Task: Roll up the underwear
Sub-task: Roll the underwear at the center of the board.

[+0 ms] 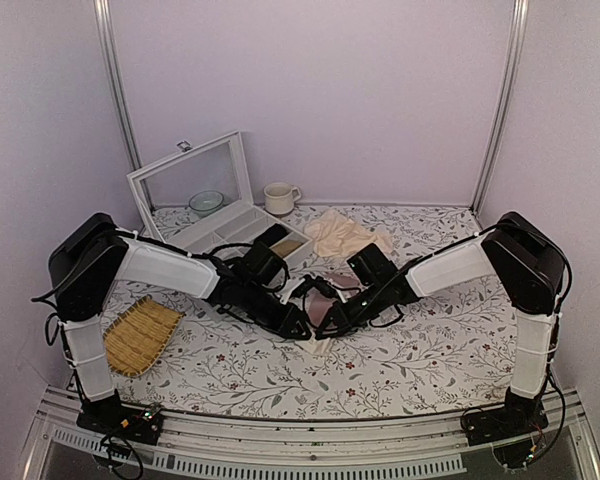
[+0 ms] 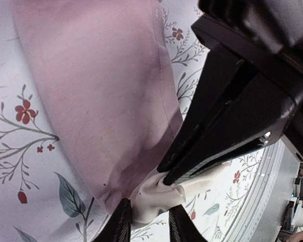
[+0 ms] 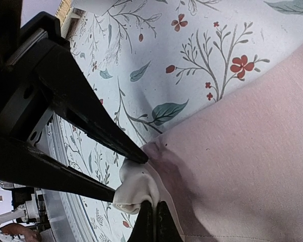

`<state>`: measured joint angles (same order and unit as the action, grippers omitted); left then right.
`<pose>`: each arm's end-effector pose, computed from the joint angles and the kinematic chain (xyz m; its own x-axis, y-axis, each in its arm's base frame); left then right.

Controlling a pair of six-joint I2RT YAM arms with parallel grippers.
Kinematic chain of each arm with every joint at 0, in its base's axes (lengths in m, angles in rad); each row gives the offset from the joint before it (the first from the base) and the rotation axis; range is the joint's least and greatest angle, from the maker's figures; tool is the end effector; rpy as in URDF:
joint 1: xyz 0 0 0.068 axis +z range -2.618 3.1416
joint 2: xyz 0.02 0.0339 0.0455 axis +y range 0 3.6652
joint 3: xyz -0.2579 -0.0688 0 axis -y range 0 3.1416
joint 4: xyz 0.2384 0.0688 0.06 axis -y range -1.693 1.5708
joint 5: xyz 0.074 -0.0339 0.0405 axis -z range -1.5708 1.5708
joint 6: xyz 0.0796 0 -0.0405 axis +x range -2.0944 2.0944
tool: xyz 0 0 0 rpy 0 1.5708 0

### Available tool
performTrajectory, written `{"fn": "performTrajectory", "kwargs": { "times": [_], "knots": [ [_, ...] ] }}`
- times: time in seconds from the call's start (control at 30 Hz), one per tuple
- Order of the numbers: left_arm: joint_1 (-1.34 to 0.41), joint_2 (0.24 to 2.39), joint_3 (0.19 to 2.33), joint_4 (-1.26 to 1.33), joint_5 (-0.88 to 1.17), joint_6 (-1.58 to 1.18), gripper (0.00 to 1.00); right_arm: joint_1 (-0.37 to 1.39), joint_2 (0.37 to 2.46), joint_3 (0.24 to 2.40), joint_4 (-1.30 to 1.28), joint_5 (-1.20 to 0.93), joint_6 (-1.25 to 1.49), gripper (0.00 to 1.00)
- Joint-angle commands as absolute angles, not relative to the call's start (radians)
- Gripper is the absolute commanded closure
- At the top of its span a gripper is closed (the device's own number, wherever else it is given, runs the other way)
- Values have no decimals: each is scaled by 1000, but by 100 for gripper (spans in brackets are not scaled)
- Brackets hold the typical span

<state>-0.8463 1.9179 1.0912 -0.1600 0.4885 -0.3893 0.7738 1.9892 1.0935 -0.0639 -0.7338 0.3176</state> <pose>0.2324 -0.3190 0.1009 -0.8276 0.4294 -0.3616 0.5606 0.5993 -0.5715 0.2467 0.3156 0.0915 -0.8044 -0.4617 -0.3739 -0.5712 0.4282 0.7002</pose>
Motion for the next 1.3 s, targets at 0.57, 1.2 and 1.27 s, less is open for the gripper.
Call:
{"fn": "performTrajectory", "kwargs": {
  "times": [0.57,1.2,1.27],
  "knots": [
    [-859,1942,1105,-166,457,-396,100,769,1938,1110,-58,-674,315,70],
    [-856,1923,1092,-166,433,-442,100,756,1649,959,36,-475,436,66],
    [-855,1914,1087,-165,431,-451,100,755,1635,941,41,-464,444,66]
  ]
}}
